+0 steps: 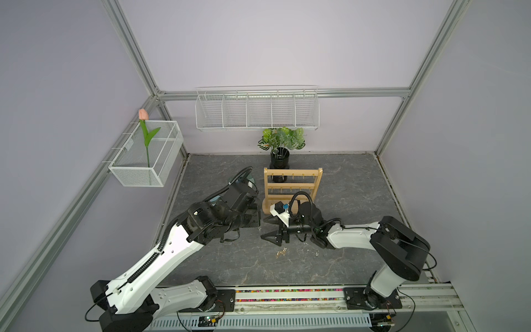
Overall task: Hang the necklace on the jewelry display stand
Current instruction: Pick up the necklace from the center of the board.
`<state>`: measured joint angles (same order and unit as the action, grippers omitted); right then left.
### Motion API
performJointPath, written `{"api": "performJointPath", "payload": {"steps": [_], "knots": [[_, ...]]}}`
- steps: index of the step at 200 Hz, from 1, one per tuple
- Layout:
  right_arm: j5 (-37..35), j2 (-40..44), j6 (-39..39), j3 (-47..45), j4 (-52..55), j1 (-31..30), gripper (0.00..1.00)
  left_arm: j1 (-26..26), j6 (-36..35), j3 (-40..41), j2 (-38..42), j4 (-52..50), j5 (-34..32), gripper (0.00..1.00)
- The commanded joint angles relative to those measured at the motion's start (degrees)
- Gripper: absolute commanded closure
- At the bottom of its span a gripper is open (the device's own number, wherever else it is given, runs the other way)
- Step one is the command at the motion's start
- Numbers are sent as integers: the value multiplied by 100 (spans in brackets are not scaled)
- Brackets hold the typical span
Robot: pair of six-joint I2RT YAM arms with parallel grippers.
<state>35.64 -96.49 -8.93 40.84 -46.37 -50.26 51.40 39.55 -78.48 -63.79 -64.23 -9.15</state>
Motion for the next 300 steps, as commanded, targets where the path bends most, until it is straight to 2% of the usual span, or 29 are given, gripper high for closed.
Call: {"api": "performJointPath", "payload": {"steps": [1, 27, 75, 151, 220, 240, 300], "knots": [[54, -157, 116, 82, -467, -70, 20, 22, -117, -263, -22, -108, -31, 100], [-12, -269, 96, 121, -635, -107, 27, 27, -123, -313, -37, -99, 28, 100], [-64, -126, 22, 92, -874, -124, 28, 22, -179, -195, -30, -133, 79, 100], [30, 261, 187, 217, -537, -100, 28, 25, -282, -71, -28, -116, 280, 100], [198, 157, 148, 495, -525, -90, 43, 32, -299, -43, -44, -121, 386, 100], [262, 135, 155, 521, -489, -80, 50, 46, -316, -46, -45, -138, 374, 100], [339, 139, 161, 473, -446, -11, 59, 43, -334, -91, -45, -195, 270, 100]]}}
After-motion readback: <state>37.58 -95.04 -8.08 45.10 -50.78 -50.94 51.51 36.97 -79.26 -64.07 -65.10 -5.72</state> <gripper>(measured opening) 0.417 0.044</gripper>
